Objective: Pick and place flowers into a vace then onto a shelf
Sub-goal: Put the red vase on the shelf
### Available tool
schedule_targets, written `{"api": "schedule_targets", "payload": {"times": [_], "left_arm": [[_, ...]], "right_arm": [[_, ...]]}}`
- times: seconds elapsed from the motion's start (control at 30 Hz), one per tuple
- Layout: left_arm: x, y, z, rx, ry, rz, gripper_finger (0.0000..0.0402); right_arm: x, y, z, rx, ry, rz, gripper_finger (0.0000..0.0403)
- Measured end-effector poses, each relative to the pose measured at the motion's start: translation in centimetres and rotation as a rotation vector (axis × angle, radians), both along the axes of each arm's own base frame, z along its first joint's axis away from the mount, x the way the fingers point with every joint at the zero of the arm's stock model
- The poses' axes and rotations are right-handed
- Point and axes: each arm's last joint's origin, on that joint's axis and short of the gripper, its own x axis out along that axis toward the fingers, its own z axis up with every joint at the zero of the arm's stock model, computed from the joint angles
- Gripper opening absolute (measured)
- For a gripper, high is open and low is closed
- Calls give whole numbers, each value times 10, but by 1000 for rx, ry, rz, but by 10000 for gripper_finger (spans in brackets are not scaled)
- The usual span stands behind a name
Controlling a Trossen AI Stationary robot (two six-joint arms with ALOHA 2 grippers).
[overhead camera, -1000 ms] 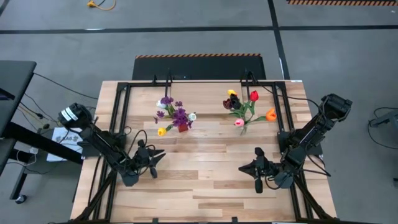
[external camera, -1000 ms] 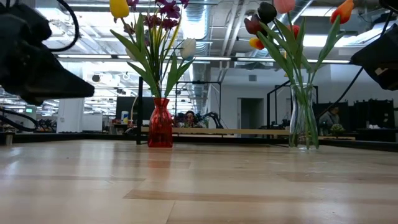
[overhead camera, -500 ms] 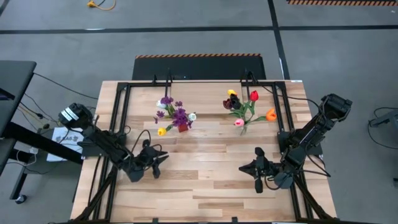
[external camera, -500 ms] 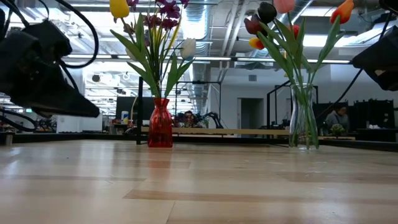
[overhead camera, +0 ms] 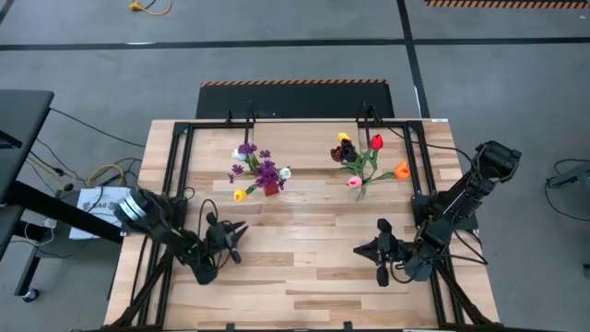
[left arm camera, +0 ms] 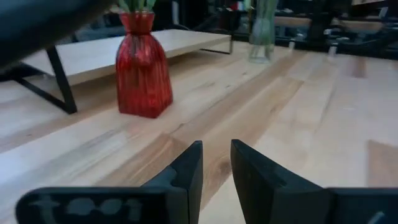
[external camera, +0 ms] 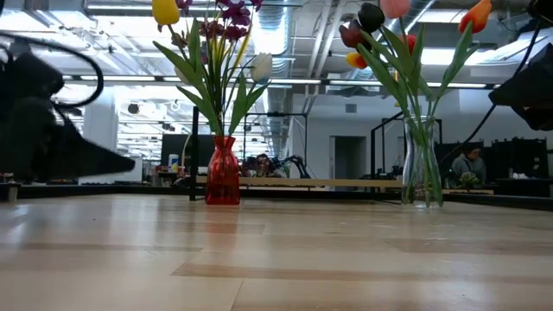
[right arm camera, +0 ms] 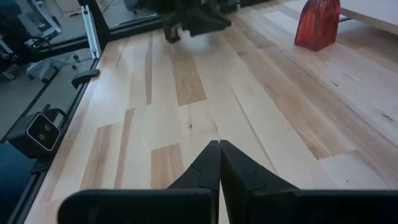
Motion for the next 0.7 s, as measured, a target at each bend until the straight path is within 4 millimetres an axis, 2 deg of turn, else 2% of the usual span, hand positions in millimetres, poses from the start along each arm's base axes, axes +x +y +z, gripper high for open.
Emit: {"api": "schedule_targets", "payload": {"times": [0.13,0.27,0.5,0.7], "left_arm": [[11,-6,-22,51,-3,53,70],[20,-8,-37,28,-52,106,70],[24,-10,-39,93,-46,135,70],[25,-10,-40,59,-65,135,70]], "right_arm": [[0,0,0,0,-1,-1,0],[0,0,1,6,-5,-1,0],[0,0,1,6,-5,-1,0],[0,0,1,6,-6,-3,0]]}}
